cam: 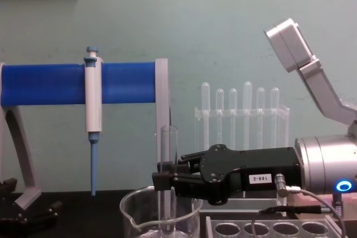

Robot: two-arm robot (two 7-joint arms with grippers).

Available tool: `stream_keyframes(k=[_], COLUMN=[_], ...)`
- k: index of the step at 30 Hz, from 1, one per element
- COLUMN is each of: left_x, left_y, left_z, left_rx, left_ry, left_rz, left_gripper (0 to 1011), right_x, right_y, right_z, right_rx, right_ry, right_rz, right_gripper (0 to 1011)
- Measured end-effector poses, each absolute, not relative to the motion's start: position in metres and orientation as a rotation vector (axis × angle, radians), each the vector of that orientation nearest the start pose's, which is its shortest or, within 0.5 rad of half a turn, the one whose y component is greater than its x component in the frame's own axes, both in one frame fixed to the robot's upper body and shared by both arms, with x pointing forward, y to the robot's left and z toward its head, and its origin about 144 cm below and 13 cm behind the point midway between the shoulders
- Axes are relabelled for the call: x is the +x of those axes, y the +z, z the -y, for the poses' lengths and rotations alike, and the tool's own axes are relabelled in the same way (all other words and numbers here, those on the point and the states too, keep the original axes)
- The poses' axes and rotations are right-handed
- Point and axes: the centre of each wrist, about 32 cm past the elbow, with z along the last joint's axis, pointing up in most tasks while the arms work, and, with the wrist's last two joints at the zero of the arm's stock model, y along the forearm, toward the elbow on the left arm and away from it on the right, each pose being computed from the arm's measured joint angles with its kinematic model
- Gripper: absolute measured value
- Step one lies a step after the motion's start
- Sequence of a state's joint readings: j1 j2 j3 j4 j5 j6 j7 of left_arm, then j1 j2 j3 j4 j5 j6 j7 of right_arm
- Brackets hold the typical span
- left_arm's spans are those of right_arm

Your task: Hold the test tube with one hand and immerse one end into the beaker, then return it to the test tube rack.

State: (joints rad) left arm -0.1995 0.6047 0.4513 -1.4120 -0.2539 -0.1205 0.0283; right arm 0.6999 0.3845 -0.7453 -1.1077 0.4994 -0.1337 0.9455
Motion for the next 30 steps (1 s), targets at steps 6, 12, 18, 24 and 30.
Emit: stream_keyframes(k=[6,12,18,24,30], left_x=[0.4886,0.4886,0.4886,0.4886,0.4886], left_y=[1.1398,1.1398,1.1398,1.1398,1.1398], left_z=[-0.3097,-0.3097,-0.3097,-0.3097,-0.3097], left_rx=[0.304,0.304,0.304,0.304,0.304], left_ry=[1.248,1.248,1.248,1.248,1.248], left_rz=[0.285,0.285,0.285,0.285,0.285], left_gripper=[1000,1000,1000,1000,1000], right_x=[0.6051,0.6051,0.6051,0.6051,0.6051], right_y=[1.2115,1.2115,1.2115,1.2115,1.2115], right_z=[0.2095,0.2095,0.2095,0.2095,0.2095], right_rx=[-0.147,-0.147,-0.147,-0.147,-0.147], right_ry=[-0.197,-0.197,-0.197,-0.197,-0.197], right_rz=[0.159,0.159,0.159,0.159,0.159], right_gripper=[241,241,241,241,241])
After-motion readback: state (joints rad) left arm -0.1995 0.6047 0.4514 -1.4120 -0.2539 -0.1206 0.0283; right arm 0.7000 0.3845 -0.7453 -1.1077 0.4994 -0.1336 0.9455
